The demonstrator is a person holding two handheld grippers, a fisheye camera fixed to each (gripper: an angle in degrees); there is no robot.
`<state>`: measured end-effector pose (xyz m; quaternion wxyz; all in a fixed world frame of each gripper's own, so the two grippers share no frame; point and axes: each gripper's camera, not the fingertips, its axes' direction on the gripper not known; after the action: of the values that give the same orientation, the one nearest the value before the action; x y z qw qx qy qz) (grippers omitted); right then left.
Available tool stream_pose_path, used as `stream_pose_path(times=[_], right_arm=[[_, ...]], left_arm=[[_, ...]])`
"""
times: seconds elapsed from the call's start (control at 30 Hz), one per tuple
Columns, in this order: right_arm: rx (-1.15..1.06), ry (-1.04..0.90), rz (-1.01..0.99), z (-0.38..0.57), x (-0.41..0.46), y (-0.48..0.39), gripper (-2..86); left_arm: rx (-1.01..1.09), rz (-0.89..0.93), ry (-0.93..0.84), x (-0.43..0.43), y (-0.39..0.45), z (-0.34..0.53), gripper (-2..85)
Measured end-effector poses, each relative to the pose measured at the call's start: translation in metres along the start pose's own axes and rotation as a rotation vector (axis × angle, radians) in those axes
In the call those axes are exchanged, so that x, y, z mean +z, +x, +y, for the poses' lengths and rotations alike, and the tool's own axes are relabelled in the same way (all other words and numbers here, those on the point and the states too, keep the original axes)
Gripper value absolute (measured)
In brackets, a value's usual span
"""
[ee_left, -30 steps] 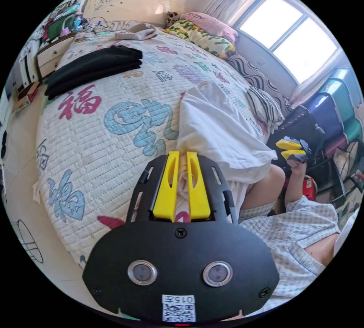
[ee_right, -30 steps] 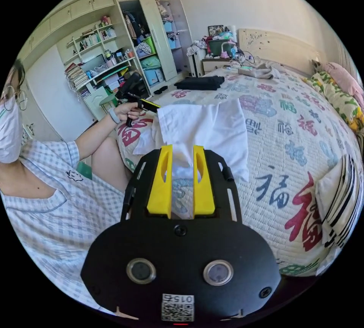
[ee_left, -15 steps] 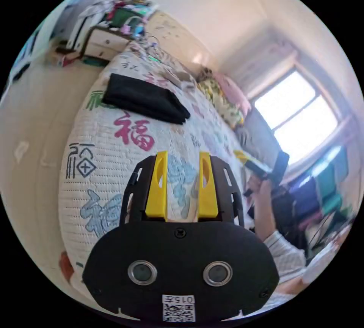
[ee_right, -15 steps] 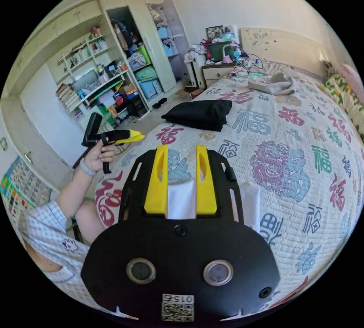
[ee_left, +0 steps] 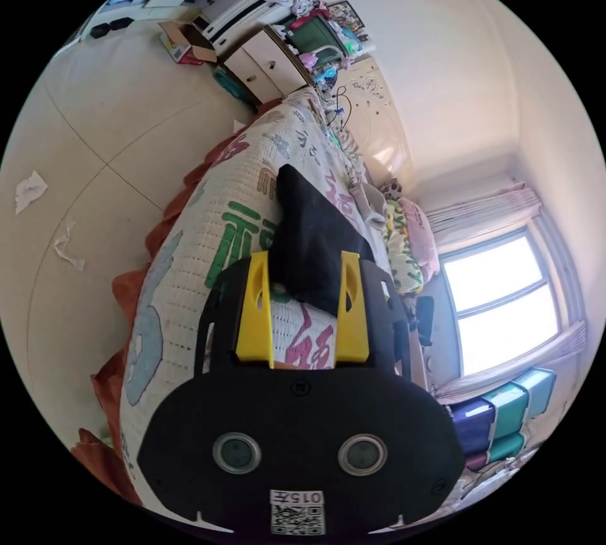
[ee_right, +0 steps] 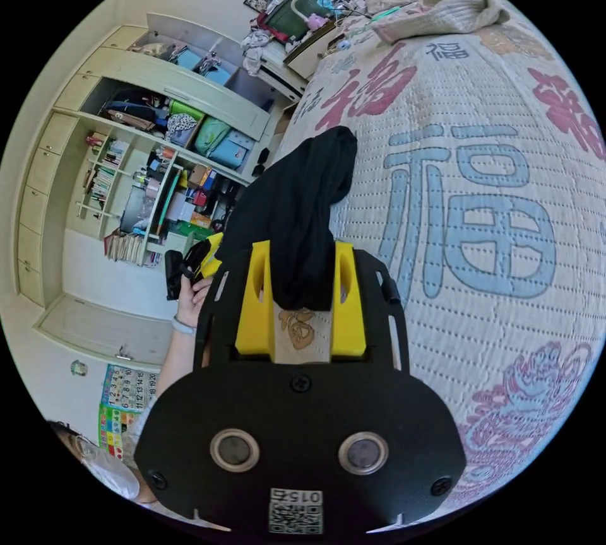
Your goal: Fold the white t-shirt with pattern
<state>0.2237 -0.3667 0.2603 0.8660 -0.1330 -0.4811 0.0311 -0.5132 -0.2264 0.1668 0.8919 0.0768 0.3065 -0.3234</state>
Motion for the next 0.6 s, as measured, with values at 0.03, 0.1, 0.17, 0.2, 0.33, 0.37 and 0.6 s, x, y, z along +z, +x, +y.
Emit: stream_pose_path(times=[0.03,0.1,0.17,0.2,0.33,0.37,0.6], right_arm=[[-0.02,-0.005,-0.026,-0.004,0.001,0.002,11.3],[-0.003,0.018,-0.085,-0.005,-0.005,0.009,8.5],[-0.022,0.069,-0.146,0.004,-0.028,0.012,7.3],[-0.031,0.066,-0.143,0.006,-0.035,0.012,7.2],[-0.13,0.092,-0.026,0.033,-0.121,0.012,6.7],[-0.143,0.122,-0.001,0.045,-0.153,0.018,6.7],[-0.074,0.347,0.196,0.13,-0.351,0.084,6.6]], left_arm=[[0.029,-0.05,-0.013,0.006,0.006,-0.003,12.7],[0.052,-0.07,-0.03,0.011,0.012,-0.006,10.4],[0.048,-0.033,0.005,0.007,0.023,-0.002,8.2],[0.063,-0.022,0.013,0.006,0.029,0.001,8.0],[0.192,0.04,-0.062,0.025,0.1,0.024,7.2],[0.233,0.066,-0.084,0.038,0.127,0.034,7.2],[0.406,0.292,-0.189,0.162,0.288,0.115,7.0]])
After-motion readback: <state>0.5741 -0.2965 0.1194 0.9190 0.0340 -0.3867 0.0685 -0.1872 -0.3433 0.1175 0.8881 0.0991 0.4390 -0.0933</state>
